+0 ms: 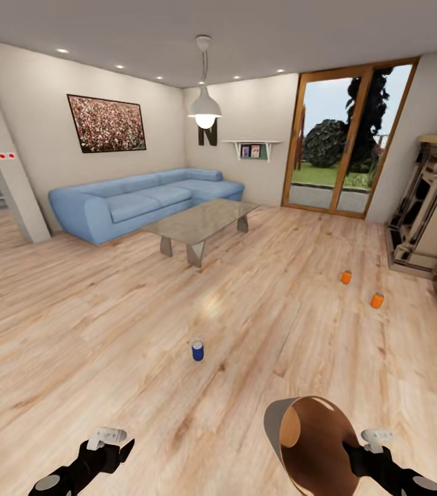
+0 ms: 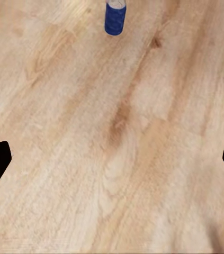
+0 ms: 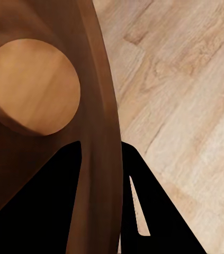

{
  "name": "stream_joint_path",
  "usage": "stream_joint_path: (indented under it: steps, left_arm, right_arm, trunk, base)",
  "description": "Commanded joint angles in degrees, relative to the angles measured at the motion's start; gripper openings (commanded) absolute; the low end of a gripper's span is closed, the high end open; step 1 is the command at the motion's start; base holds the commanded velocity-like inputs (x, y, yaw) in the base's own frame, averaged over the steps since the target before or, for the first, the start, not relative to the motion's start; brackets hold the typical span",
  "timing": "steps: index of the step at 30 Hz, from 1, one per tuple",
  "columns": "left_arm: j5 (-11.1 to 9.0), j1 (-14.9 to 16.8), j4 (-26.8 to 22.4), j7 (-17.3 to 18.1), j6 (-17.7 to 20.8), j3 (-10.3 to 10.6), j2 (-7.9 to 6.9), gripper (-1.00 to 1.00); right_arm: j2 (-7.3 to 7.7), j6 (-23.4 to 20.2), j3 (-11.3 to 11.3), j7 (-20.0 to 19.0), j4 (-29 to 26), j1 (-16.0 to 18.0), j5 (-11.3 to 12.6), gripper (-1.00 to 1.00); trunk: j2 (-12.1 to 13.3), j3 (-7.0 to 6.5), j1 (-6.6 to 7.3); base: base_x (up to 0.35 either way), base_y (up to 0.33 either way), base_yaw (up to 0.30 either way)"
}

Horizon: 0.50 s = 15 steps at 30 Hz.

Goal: Put the three can of soda from the living room inside the tash can in the kitchen.

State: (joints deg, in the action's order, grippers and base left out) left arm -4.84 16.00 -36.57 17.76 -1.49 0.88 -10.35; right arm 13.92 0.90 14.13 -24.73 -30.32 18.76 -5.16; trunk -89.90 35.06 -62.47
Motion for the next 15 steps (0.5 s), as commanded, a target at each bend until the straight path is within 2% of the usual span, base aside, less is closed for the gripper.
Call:
stream_joint_path:
  steps: [1,13,15]
  left_arm:
    - [0.0,0.0,0.0,0.0,0.0,0.0,0.0,1.0]
    - [0.3,0.0,0.0,0.0,0.0,0.0,0.02,1.0]
    - [0.8,0.7,-0.6,0.7,-0.5,0.1,-0.04,1.0]
  right_arm:
    - [-0.01,0.0,0.1,-0.2,-0.1,0.0,0.4,-1.0]
    - [-0.01,0.0,0.1,-0.4,-0.1,0.0,0.2,-1.0]
    - [-0.19,-0.3,-0.8,-0.7,-0.6,0.7,0.2,-1.0]
  trunk:
    - [0.0,-0.01,0.0]
    - [0.0,-0.01,0.0]
    - [0.0,0.0,0.0]
  base:
    - [0.28,0.197,0.0]
    - [0.286,0.185,0.0]
    - [0.0,0.0,0.0]
